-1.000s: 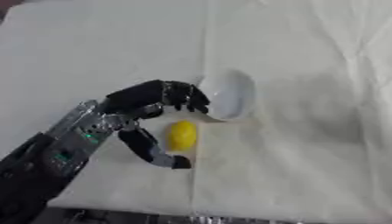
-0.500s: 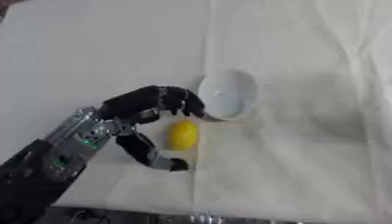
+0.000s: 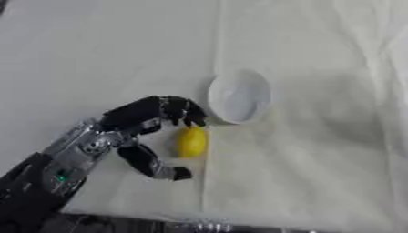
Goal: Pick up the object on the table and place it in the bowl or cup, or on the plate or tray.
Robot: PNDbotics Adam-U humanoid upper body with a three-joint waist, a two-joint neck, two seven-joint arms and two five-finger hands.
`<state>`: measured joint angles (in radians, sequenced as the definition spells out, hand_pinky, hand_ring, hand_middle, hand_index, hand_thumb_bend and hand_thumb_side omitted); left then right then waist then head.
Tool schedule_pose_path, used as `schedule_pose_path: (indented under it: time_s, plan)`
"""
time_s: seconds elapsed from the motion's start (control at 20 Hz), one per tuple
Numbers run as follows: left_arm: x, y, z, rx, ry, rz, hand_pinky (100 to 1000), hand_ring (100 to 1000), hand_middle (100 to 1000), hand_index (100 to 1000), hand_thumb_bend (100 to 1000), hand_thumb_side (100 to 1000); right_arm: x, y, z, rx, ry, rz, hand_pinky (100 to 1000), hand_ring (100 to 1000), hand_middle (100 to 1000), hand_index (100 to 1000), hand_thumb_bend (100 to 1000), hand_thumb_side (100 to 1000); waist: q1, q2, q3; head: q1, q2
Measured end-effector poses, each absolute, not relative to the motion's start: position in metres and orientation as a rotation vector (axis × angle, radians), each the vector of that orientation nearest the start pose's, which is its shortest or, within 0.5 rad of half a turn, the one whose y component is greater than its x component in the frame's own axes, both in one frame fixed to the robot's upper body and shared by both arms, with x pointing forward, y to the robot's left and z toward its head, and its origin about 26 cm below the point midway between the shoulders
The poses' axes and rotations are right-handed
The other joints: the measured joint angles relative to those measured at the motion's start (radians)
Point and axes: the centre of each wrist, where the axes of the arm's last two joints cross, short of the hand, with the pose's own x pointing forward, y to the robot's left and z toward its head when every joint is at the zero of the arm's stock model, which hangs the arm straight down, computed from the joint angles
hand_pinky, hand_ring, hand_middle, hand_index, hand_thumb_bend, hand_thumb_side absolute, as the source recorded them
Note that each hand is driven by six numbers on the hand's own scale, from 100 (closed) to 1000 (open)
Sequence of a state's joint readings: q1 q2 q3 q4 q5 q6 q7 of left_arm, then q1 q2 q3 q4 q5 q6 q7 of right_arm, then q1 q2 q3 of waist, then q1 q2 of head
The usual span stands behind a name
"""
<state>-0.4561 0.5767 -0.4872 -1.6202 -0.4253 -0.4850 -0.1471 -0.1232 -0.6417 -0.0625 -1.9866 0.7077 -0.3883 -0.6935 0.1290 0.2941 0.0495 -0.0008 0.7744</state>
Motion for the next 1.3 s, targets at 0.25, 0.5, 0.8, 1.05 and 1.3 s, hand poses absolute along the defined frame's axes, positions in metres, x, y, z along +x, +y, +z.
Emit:
schedule_pose_path:
  time_s: [0.25, 0.5, 0.8, 1.05, 1.3]
  plan:
    - [0.347, 0.224, 0.116, -0.255, 2.880, 2.186, 468, 622, 751, 792, 424, 639, 0.278, -0.335, 0.194, 1.406, 2.870, -0.604, 235, 556, 708, 713, 100, 927, -0.001, 0.003, 0.000, 0.000, 0.000]
    - [0.350, 0.223, 0.112, -0.267, 2.907, 2.163, 466, 620, 749, 790, 421, 637, 0.278, -0.335, 0.194, 1.407, 2.868, -0.605, 234, 556, 708, 713, 100, 927, -0.001, 0.003, 0.000, -0.001, 0.000]
    - [0.354, 0.221, 0.113, -0.292, 2.921, 2.127, 465, 618, 748, 787, 415, 633, 0.278, -0.335, 0.194, 1.405, 2.866, -0.605, 233, 556, 708, 714, 100, 926, -0.001, 0.010, -0.001, -0.005, 0.000]
    - [0.355, 0.219, 0.113, -0.301, 2.937, 2.097, 464, 617, 747, 785, 409, 632, 0.278, -0.335, 0.194, 1.404, 2.866, -0.604, 230, 555, 709, 714, 100, 928, 0.001, 0.017, -0.002, -0.008, 0.000]
    - [0.356, 0.216, 0.115, -0.303, 2.941, 2.071, 462, 616, 747, 784, 404, 631, 0.279, -0.334, 0.196, 1.400, 2.861, -0.600, 228, 554, 709, 714, 100, 928, 0.005, 0.023, -0.004, -0.009, 0.000]
